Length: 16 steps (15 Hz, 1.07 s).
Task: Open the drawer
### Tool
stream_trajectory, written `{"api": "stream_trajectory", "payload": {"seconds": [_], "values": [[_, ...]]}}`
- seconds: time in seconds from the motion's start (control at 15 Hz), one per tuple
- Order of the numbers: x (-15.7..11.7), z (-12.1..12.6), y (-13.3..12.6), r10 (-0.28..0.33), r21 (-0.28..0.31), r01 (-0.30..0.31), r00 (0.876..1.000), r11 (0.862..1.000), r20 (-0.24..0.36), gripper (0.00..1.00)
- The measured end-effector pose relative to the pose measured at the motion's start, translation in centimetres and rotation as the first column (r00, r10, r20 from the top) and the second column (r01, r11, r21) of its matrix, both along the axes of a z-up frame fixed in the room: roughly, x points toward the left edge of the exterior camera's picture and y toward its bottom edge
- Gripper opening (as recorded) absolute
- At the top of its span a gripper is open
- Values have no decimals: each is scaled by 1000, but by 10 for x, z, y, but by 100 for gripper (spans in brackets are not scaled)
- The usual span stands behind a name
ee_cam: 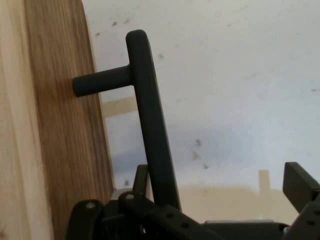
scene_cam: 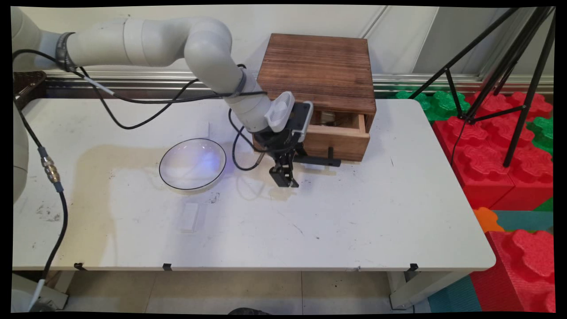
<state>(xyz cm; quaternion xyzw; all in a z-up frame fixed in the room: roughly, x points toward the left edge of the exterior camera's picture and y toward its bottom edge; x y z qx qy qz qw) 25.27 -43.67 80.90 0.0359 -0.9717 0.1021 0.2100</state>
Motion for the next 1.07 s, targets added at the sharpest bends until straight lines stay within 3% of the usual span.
{"api": "stream_trajectory", "payload": {"seconds": [1.07], "values": [[-19, 2, 86, -43, 43, 45, 998, 998, -44, 100]]}}
